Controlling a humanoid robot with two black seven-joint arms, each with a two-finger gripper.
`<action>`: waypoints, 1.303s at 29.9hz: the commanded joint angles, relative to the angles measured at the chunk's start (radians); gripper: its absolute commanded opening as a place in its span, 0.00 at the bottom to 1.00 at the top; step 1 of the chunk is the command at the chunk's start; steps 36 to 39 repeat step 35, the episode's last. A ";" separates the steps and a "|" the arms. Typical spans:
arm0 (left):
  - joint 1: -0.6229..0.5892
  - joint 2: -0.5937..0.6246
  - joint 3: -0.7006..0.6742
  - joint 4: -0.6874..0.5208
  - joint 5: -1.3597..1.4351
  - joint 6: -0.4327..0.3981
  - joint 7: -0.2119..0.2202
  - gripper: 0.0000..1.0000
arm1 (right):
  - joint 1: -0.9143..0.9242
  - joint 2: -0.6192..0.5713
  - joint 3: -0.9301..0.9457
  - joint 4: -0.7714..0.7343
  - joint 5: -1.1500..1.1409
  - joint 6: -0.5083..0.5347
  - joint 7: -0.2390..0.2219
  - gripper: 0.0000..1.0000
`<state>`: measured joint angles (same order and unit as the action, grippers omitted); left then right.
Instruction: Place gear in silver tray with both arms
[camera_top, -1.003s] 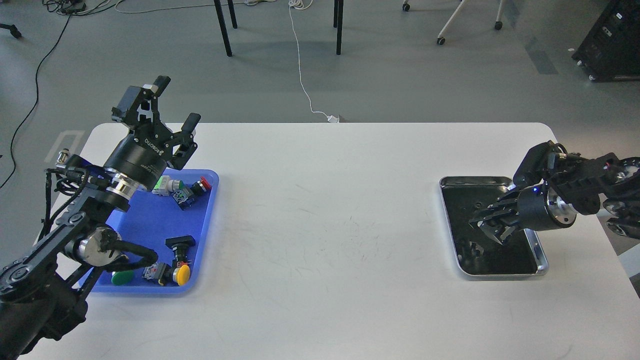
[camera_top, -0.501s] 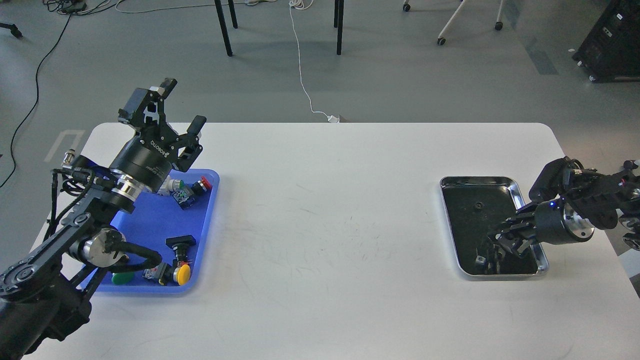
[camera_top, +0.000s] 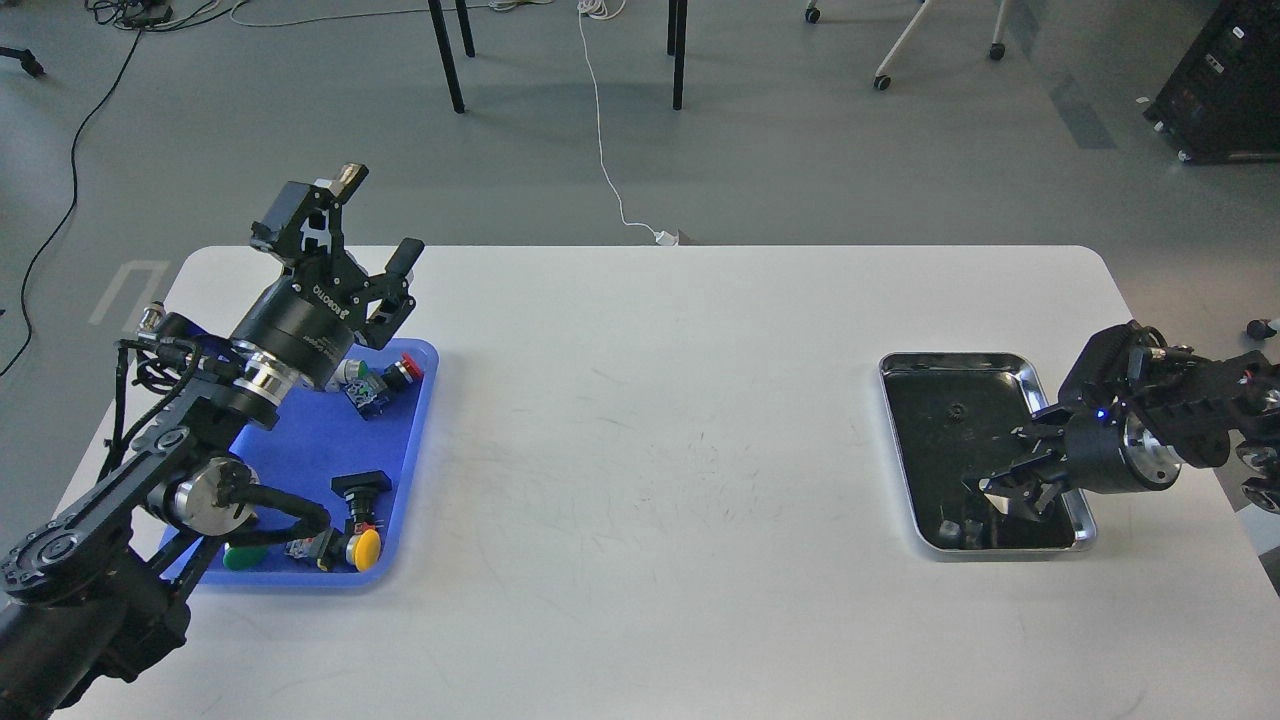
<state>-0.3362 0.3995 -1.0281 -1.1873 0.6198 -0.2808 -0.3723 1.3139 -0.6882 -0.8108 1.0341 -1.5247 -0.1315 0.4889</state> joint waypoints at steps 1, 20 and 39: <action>0.000 0.001 0.000 0.000 0.001 0.000 0.001 0.98 | -0.001 -0.031 0.102 0.003 0.044 0.000 0.000 0.96; 0.072 -0.068 -0.004 -0.020 0.047 0.018 -0.011 0.98 | -0.527 0.142 1.070 0.018 1.382 0.009 0.000 0.97; 0.171 -0.128 -0.093 -0.014 0.055 0.026 -0.007 0.98 | -0.696 0.203 1.199 0.118 1.433 0.004 0.000 0.99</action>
